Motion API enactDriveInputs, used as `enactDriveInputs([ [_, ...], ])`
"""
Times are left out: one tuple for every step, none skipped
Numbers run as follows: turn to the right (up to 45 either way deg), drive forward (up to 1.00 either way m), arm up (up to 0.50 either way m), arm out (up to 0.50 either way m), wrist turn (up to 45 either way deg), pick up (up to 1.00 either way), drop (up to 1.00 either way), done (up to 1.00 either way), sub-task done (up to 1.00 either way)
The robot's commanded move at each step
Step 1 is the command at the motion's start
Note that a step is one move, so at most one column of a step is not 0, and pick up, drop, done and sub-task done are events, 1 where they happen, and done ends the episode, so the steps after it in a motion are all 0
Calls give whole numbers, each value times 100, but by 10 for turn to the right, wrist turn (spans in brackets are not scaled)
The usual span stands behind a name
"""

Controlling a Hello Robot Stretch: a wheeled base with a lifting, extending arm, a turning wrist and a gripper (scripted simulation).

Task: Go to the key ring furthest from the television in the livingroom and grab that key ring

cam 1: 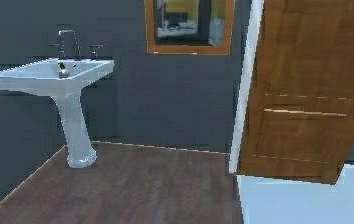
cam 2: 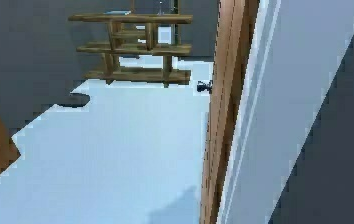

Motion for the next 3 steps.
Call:
enactDriveInputs([
  [450, 0, 0, 0, 0, 0, 0, 0, 0],
  [-300, 0, 0, 0, 0, 0, 0, 0, 0],
  [-450, 0, 0, 0, 0, 0, 0, 0, 0],
])
